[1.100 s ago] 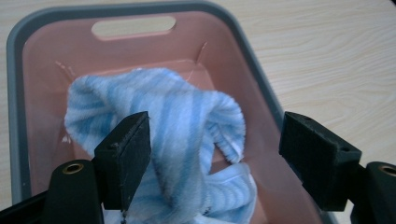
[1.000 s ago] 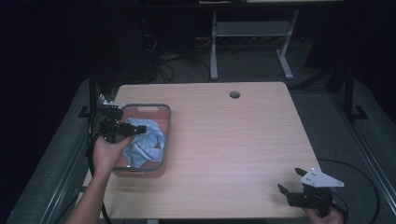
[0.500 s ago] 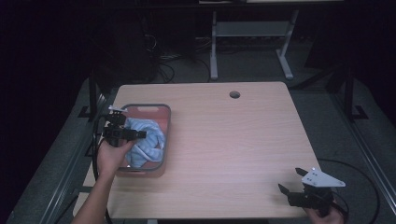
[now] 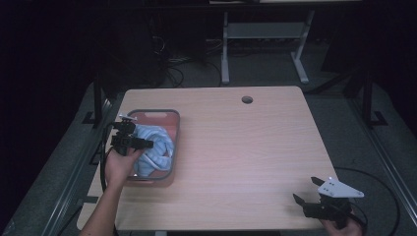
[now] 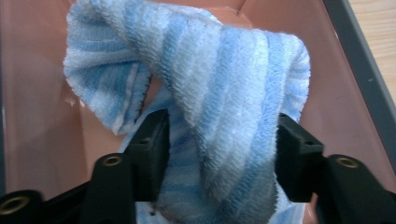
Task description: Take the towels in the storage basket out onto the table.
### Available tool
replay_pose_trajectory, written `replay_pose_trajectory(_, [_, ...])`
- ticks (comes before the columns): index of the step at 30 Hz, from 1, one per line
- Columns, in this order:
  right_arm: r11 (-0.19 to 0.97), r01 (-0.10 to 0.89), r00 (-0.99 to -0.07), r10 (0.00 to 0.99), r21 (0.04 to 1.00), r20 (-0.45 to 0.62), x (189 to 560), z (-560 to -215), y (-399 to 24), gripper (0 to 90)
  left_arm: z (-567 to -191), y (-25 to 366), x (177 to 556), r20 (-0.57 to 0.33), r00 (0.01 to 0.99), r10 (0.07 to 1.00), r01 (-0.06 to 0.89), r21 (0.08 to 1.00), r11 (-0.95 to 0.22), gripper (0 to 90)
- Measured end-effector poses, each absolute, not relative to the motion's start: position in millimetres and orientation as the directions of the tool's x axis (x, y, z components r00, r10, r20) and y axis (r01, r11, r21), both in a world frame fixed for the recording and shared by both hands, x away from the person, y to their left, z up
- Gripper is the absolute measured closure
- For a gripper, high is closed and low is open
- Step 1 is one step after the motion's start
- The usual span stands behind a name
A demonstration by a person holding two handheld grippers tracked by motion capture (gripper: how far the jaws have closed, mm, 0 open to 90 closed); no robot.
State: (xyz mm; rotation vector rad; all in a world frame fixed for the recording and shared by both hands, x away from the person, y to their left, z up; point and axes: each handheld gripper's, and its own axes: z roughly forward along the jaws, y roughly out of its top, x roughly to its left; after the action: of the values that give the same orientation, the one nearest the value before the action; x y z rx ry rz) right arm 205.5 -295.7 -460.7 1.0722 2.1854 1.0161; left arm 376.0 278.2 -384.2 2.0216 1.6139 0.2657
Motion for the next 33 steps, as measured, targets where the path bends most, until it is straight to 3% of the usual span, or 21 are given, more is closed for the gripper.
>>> replay_pose_trajectory(13, [0.41,0.441,-0.563,0.819,0.799,-0.109,206,-460,-296,15.1,-386,275,373,-0.146,0.301,0.942,0.839,0.51,-0.189,69.5])
replay_pose_trajectory(33, [0.406,0.439,-0.553,0.825,0.801,-0.115,204,-458,-295,15.1,-360,290,352,-0.181,0.332,0.926,0.772,0.617,-0.156,72.0])
